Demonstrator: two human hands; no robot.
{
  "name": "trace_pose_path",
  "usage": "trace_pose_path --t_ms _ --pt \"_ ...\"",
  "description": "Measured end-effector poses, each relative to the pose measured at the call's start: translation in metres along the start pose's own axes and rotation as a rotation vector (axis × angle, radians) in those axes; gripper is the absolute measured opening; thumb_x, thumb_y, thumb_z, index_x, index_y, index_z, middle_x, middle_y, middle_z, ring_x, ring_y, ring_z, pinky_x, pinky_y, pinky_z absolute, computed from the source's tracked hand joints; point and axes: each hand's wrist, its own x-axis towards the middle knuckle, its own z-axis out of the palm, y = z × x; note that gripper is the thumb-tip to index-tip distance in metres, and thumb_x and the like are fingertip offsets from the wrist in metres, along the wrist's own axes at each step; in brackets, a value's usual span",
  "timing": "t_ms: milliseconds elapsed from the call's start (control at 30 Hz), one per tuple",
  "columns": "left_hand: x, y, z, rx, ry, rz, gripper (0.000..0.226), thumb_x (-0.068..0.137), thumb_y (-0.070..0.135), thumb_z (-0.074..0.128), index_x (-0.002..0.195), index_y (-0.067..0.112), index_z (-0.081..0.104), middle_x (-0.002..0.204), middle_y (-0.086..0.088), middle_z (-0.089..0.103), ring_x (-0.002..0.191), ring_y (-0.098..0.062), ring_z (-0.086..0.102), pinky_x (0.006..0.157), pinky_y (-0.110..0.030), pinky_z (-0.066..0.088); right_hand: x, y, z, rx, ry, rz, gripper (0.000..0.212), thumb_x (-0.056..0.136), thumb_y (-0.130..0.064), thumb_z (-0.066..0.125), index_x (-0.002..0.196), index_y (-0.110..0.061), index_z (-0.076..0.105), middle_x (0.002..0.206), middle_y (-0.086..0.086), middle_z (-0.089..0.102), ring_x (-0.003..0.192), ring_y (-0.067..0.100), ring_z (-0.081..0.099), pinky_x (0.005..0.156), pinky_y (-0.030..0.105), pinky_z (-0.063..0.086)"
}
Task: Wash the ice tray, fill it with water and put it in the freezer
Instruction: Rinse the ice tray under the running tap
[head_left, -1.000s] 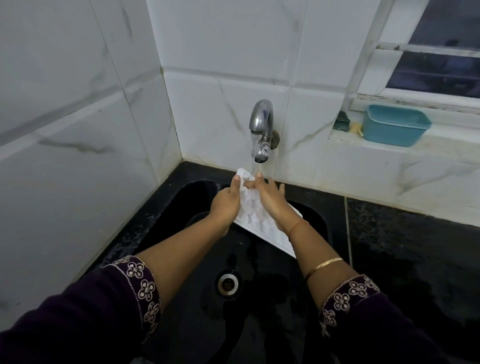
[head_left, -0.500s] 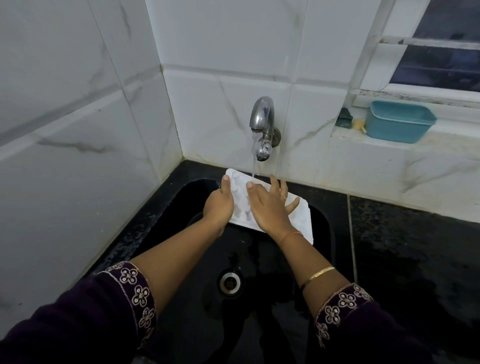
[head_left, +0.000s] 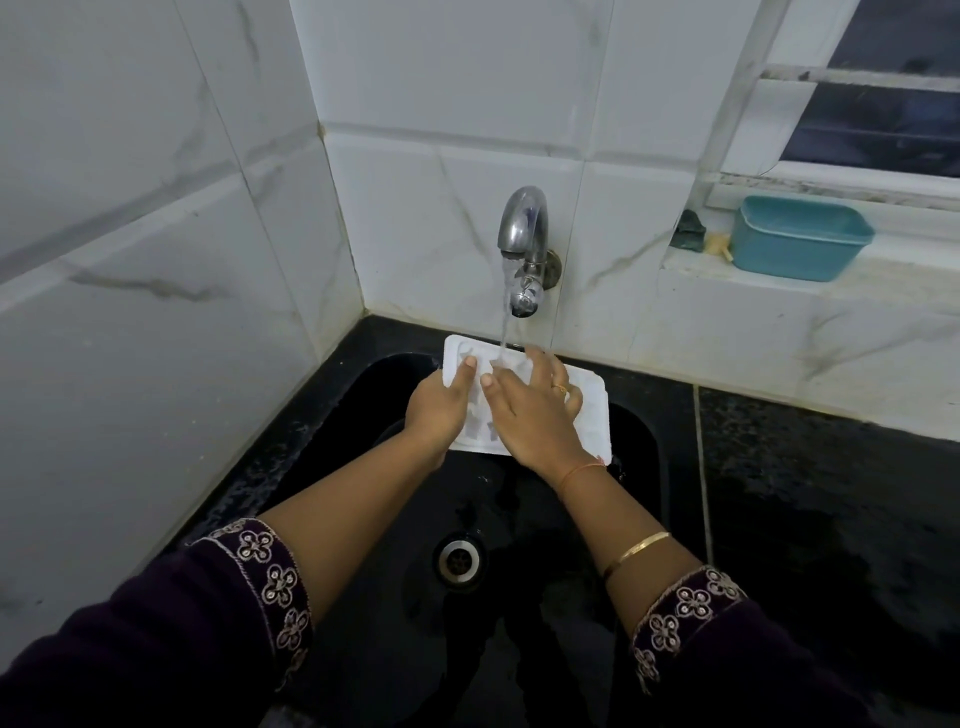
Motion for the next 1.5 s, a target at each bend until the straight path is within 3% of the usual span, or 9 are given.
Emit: trace_pose_path --t_ms 133,267,400,633,800,967,1267,1400,1500 --pt "-0.002 -0.002 0.000 0.002 -0.023 0.003 0.035 0.096 0.049 0.042 0.093 0.019 0.061 0.088 0.001 0.064 0.092 -0.022 0.063 0.088 -0.038 0.050 -0.003 0.003 -0.001 -0.149 0.190 -0.058 0.037 0.099 -0.035 0.033 0.104 -0.016 0.064 0.114 0.010 0.047 0.102 0.030 0.048 0.081 0.037 0.036" --pt "0.001 -0.002 0.001 0.036 -0.013 0.004 0.042 0.096 0.051 0.041 0.096 0.014 0.062 0.093 -0.002 0.063 0.087 -0.018 0.059 0.080 -0.031 0.047 0.002 0.002 -0.002 0.195 -0.021 0.026 0.036 0.099 -0.039 0.030 0.088 -0.019 0.057 0.089 0.003 0.061 0.083 0.024 0.057 0.069 0.032 0.040" --pt "0.004 -0.003 -0.002 0.058 0.020 -0.026 0.053 0.095 0.055 0.037 0.094 0.008 0.063 0.084 -0.001 0.061 0.076 -0.014 0.055 0.063 -0.024 0.040 0.004 0.012 -0.008 0.222 -0.032 0.016 0.035 0.097 -0.035 0.036 0.103 -0.021 0.067 0.097 -0.001 0.068 0.093 0.022 0.060 0.082 0.036 0.049" --pt "0.004 -0.003 0.000 0.005 0.077 -0.055 0.050 0.096 0.053 0.034 0.076 0.013 0.056 0.077 0.000 0.056 0.072 -0.012 0.053 0.064 -0.025 0.041 0.006 0.004 -0.013 0.345 -0.099 0.006 0.035 0.097 -0.025 0.036 0.119 -0.018 0.063 0.126 0.001 0.062 0.116 0.020 0.055 0.099 0.032 0.042" --pt "0.003 -0.002 0.002 0.056 0.054 -0.006 0.055 0.097 0.054 0.033 0.083 0.008 0.059 0.075 0.001 0.056 0.071 -0.013 0.053 0.060 -0.023 0.040 0.015 0.005 -0.019 0.211 -0.025 0.043 0.037 0.095 -0.030 0.034 0.100 -0.014 0.067 0.109 0.002 0.068 0.106 0.025 0.059 0.092 0.039 0.047" --pt "0.011 0.015 0.001 0.058 0.103 -0.006 0.055 0.098 0.053 0.030 0.078 0.008 0.055 0.074 0.001 0.052 0.068 -0.012 0.048 0.060 -0.027 0.038 0.015 0.002 -0.018 0.458 -0.155 -0.011 0.042 0.099 -0.023 0.033 0.138 -0.020 0.046 0.146 -0.004 0.044 0.132 0.015 0.042 0.112 0.034 0.032" --pt "0.016 0.017 0.007 0.082 0.076 0.021 0.056 0.097 0.054 0.029 0.076 0.010 0.056 0.073 0.000 0.054 0.070 -0.014 0.051 0.060 -0.026 0.038 0.024 0.003 -0.026 0.359 -0.058 0.013 0.038 0.100 -0.030 0.030 0.126 -0.023 0.057 0.127 -0.003 0.060 0.114 0.018 0.053 0.099 0.032 0.040" --pt "0.019 0.018 0.000 0.093 0.099 0.044 0.057 0.096 0.056 0.031 0.067 0.011 0.050 0.069 -0.001 0.051 0.066 -0.015 0.048 0.058 -0.027 0.035 0.026 0.005 -0.031 0.600 -0.158 0.068 0.033 0.099 -0.029 0.035 0.118 -0.021 0.061 0.102 -0.002 0.064 0.070 0.009 0.051 0.068 0.022 0.041" --pt "0.017 0.014 0.000 0.121 0.103 0.045 0.057 0.097 0.055 0.031 0.063 0.012 0.047 0.067 0.000 0.049 0.061 -0.013 0.045 0.056 -0.027 0.034 0.030 0.010 -0.030 0.368 -0.132 0.011 0.036 0.098 -0.029 0.032 0.117 -0.025 0.062 0.131 -0.011 0.058 0.107 0.010 0.055 0.098 0.031 0.043"
